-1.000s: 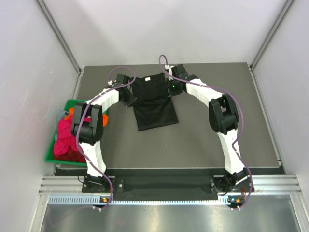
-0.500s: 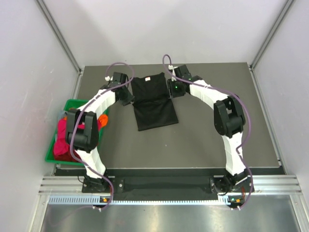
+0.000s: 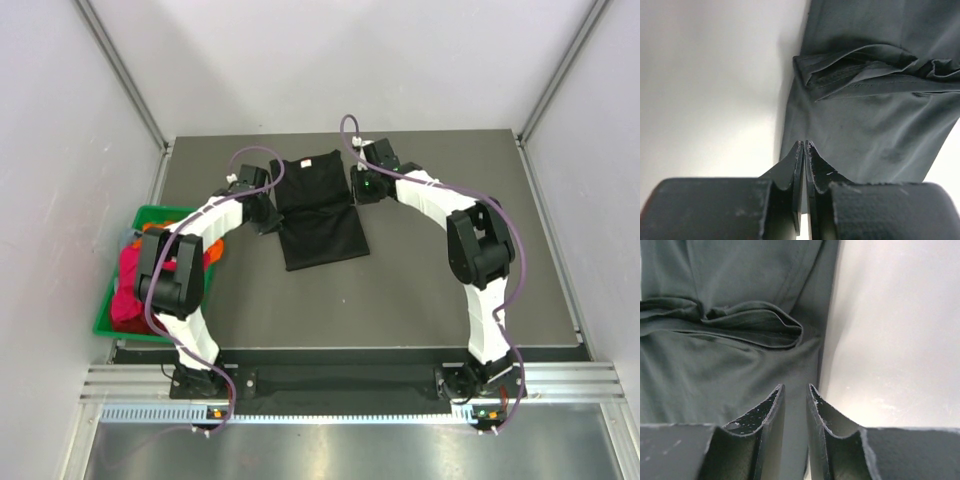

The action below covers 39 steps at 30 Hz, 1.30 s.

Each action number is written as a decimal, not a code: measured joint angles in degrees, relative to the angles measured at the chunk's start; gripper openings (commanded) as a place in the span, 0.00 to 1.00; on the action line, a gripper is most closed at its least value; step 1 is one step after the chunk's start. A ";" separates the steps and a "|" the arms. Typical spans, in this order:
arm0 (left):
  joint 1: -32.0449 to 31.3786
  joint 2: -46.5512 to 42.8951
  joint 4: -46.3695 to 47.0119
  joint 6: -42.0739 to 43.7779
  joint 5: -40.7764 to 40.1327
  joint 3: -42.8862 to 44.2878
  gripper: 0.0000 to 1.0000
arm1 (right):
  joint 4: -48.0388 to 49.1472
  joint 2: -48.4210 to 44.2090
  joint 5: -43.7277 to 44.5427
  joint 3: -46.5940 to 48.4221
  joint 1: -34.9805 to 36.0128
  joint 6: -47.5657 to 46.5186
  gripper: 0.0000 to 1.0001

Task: Fold and stack the t-shirts
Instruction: Fold the tshirt

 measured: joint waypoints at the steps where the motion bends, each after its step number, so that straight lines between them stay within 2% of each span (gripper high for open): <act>1: -0.04 0.07 0.22 0.00 0.09 0.02 0.08 | 0.50 0.00 -0.13 0.00 0.00 0.11 0.23; 6: -0.11 3.39 0.83 0.02 -0.07 2.84 0.09 | 1.38 1.49 -0.33 1.05 0.04 0.22 0.24; 17: -0.09 15.61 -0.63 3.58 -8.02 21.62 0.10 | 1.53 10.51 -0.52 12.83 -0.70 0.61 0.24; 23: -0.09 17.99 -2.47 5.75 -11.67 29.38 0.15 | 1.73 11.45 -0.55 14.38 -2.23 1.14 0.25; 27: -0.09 15.41 -2.82 6.73 -11.72 27.04 0.31 | 2.10 10.60 -0.52 12.13 -2.58 1.14 0.30; 29: 0.11 12.68 -2.69 6.93 -10.16 23.06 0.34 | 1.38 9.22 -0.70 9.60 -2.60 1.07 0.32; 33: 0.96 7.76 -2.56 7.08 -4.17 14.45 0.36 | 0.02 5.62 -1.64 4.81 -2.58 0.48 0.35; 39: 3.52 6.64 0.09 7.06 3.61 6.51 0.34 | -0.13 -0.83 -2.16 -2.67 -2.60 -0.61 0.35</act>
